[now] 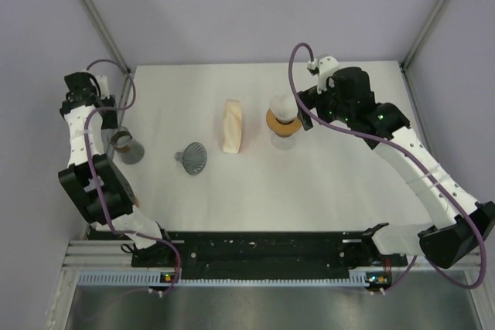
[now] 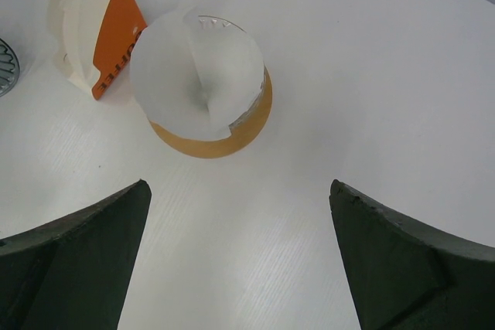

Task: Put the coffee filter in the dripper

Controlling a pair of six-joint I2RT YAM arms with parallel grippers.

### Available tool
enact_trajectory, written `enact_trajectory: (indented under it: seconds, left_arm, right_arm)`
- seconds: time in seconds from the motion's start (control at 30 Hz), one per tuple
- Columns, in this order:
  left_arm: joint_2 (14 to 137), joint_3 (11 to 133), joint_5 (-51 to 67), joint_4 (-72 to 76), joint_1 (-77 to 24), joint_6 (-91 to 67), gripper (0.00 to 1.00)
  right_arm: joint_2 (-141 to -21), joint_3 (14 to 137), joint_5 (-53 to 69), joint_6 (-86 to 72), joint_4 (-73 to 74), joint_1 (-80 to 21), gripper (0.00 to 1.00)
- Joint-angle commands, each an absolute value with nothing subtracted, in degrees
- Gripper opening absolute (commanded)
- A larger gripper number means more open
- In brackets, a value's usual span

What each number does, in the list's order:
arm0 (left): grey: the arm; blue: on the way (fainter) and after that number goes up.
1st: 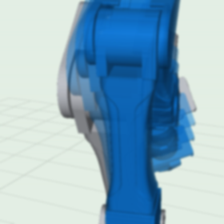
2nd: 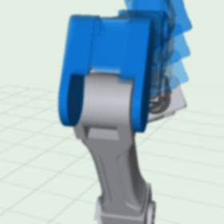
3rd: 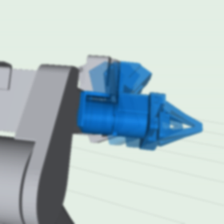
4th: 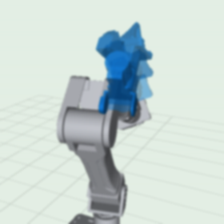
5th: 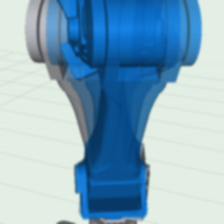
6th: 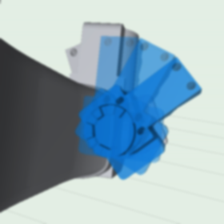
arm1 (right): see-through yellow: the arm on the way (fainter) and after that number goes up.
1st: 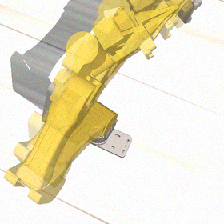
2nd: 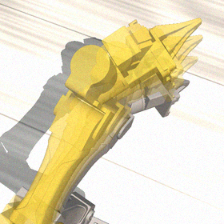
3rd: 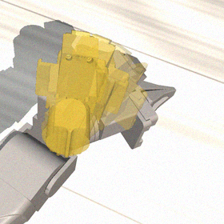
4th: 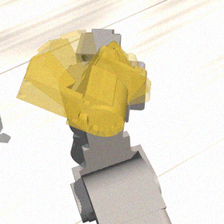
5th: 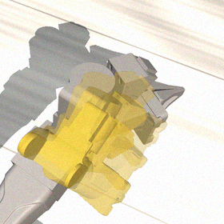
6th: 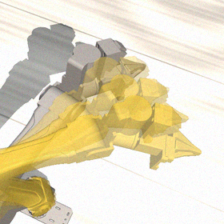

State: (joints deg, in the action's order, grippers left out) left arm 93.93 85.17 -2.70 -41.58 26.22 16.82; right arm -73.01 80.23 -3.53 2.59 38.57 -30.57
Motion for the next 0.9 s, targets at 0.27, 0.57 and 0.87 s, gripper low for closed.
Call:
enact_trajectory:
  seconds: [0.27, 0.57, 0.87]
  left_arm:
    - [100.10, 85.08, -3.87, -40.69, 26.98, 18.46, 0.51]
    - [101.78, 84.99, -0.26, -41.92, 27.07, 18.02, 0.00]
    - [97.74, 92.71, 13.26, -47.97, 26.28, 12.84, 0.00]
  right_arm:
    - [-72.25, 80.68, -4.13, 3.25, 36.56, -30.23, 0.99]
    - [-71.46, 79.98, -4.39, 3.69, 36.48, -30.23, 0.99]
    - [-71.28, 79.54, -5.45, 3.61, 36.56, -30.32, 0.99]
